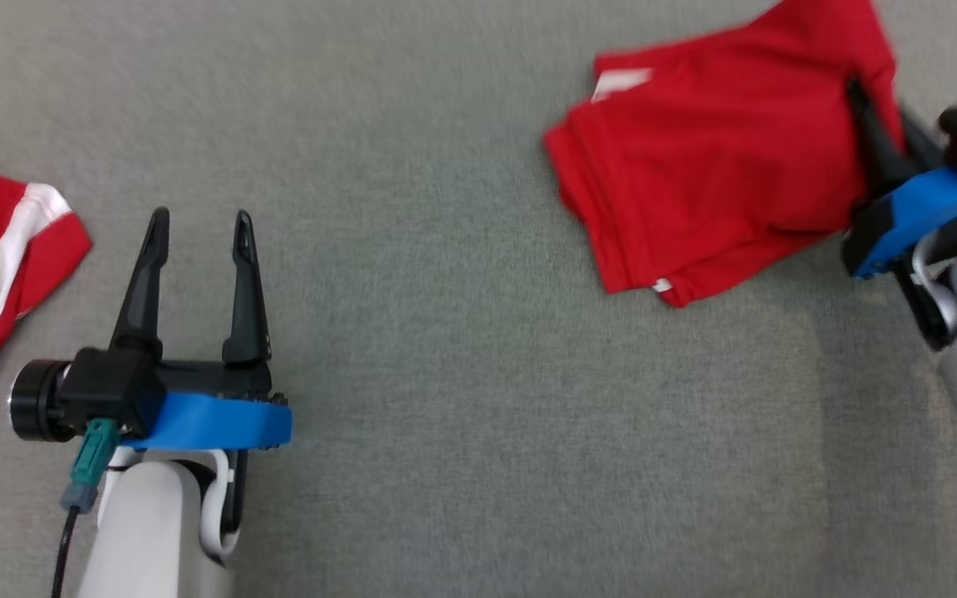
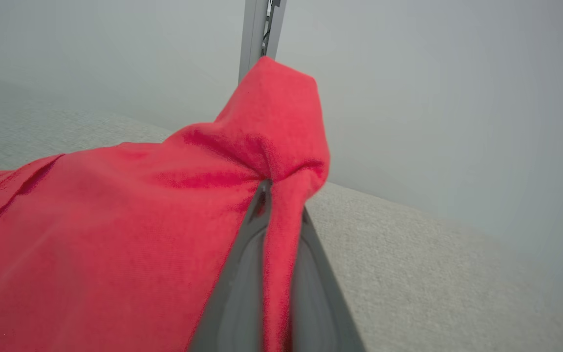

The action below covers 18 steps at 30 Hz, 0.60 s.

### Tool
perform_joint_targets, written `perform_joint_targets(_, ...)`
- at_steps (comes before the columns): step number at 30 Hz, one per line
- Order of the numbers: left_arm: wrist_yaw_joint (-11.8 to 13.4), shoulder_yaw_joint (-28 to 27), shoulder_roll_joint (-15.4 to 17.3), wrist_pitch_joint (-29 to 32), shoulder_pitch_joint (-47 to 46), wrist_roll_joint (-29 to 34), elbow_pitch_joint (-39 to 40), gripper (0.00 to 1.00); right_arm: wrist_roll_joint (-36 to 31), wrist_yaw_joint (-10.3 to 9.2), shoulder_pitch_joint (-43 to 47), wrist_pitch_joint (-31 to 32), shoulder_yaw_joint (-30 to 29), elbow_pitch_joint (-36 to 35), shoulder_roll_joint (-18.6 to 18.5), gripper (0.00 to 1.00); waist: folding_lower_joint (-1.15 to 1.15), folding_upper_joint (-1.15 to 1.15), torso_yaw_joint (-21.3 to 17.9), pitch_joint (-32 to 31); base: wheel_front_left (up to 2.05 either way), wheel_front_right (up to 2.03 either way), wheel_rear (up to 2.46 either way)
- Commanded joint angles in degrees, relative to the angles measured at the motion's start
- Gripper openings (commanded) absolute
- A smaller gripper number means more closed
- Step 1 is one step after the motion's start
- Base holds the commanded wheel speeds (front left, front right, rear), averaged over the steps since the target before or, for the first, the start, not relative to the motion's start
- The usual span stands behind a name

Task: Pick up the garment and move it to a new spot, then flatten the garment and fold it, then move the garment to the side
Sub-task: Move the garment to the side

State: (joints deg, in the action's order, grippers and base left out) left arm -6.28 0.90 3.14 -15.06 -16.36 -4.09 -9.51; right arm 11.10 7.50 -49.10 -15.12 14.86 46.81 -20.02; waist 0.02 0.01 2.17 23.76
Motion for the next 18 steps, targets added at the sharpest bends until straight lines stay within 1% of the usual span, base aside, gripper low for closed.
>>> perform_joint_targets(1,-0.22,0.11,0.36,-0.14,-1.44,0.37,0.48,1.00,0.17,-0.01,-1.60,-0.03,-0.34,-0.37,-1.30,0.00,-0.02,-0.01,-0.10,1.35,0.00,0.00,0.00)
perform_joint_targets(7,-0.63,0.49,2.74,-0.14,-3.91,1.68,3.68,1.00,0.48,-0.01,-6.77,-0.03,-1.81,-2.01,-6.64,0.00,-0.02,-0.01,-5.29,7.08,0.00,0.00,0.00)
perform_joint_targets(11,-0.71,0.90,4.45,-0.15,-4.99,2.34,5.92,1.00,0.93,0.00,-8.82,-0.03,-2.21,-2.26,-9.85,0.00,-0.02,-0.01,-8.31,9.76,0.00,0.00,0.00)
perform_joint_targets(14,-0.81,1.47,5.33,-0.15,-5.58,2.73,7.48,1.00,1.20,-0.01,-9.79,0.05,-2.30,-2.07,-12.24,0.00,-0.02,-0.01,-9.90,10.98,0.00,0.00,0.00)
perform_joint_targets(18,-0.86,2.45,6.05,-0.15,-6.24,2.95,9.36,1.00,2.29,-0.01,-11.02,1.14,-2.68,-2.08,-14.68,0.00,-0.02,-0.01,-10.99,12.30,0.00,0.00,0.00)
